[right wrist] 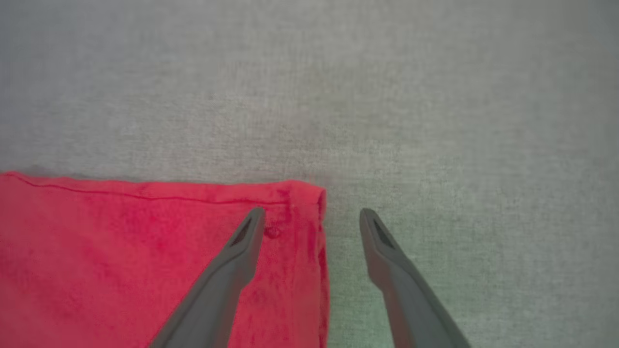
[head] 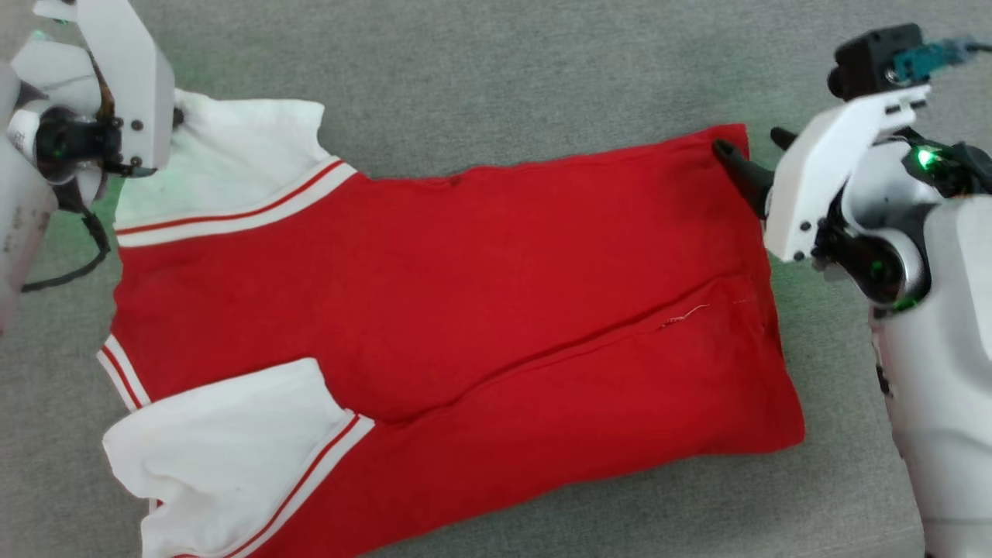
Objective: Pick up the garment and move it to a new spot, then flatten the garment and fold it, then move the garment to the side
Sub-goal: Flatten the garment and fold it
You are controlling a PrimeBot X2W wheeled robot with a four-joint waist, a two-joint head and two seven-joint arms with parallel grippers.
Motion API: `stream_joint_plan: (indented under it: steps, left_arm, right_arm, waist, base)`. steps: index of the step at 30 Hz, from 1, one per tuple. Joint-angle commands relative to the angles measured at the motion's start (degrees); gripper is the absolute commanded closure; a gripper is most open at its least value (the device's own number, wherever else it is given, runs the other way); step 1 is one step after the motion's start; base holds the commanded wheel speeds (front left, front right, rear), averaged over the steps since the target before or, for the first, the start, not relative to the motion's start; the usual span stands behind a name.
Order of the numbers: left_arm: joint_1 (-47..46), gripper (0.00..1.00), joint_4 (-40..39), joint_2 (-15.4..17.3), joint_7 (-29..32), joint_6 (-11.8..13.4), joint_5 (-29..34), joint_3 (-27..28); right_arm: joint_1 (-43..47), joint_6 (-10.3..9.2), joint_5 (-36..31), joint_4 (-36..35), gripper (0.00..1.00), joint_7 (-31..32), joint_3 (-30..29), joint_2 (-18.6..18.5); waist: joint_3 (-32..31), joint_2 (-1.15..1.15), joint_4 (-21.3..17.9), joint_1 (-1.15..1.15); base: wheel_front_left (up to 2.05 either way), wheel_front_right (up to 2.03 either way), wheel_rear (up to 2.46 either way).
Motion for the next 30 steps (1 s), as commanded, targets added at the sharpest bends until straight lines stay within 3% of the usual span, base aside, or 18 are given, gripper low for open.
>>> stream_joint_plan:
  steps: [1, 6, 7, 8, 18, 30]
  left_arm:
    - [0.82, 1.00, 0.26, -0.16, 0.05, 0.13, -0.21, -0.51]
    - [0.65, 1.00, -0.67, -0.24, -0.55, 0.11, -0.71, -0.98]
    - [0.60, 1.00, -0.87, -0.23, -0.86, 0.10, -0.80, -1.03]
    - [0.55, 1.00, -1.08, -0.24, -1.18, 0.10, -0.96, -1.01]
    - [0.33, 1.00, -3.61, -0.75, -4.13, 0.08, -2.64, -1.25]
    - [0.41, 1.00, -9.14, 0.75, -3.22, 0.08, -4.79, -2.87]
  right_arm:
    - [-0.93, -0.09, 0.59, 1.11, 0.00, 0.65, 0.21, -0.15]
    - [-6.15, -0.09, 3.68, 10.64, 0.00, 6.13, 2.79, 0.15]
    - [-6.77, -0.08, 4.51, 12.25, 0.14, 7.46, 3.78, 0.22]
    - [-7.28, -0.08, 5.42, 13.59, 1.00, 8.64, 4.70, 0.20]
    - [-11.12, -0.09, 6.44, 17.13, 1.00, 6.50, 9.92, -4.21]
    - [-6.54, -0.09, 9.31, 10.77, 1.00, 2.83, 15.36, -12.33]
  waist:
    - [0.16, 0.00, 0.22, 0.00]
    - [0.34, 0.00, 0.69, 0.00]
    - [0.36, 0.00, 0.77, 0.00]
    - [0.37, 0.00, 0.83, 0.00]
    - [-2.12, 0.00, 2.97, 0.00]
    - [-8.76, 0.00, 7.54, 0.00]
  base:
    - [0.00, 0.00, 0.00]
    - [0.00, 0.00, 0.00]
    - [0.00, 0.00, 0.00]
    - [0.00, 0.00, 0.00]
    - [0.00, 0.00, 0.00]
    - [0.00, 0.00, 0.00]
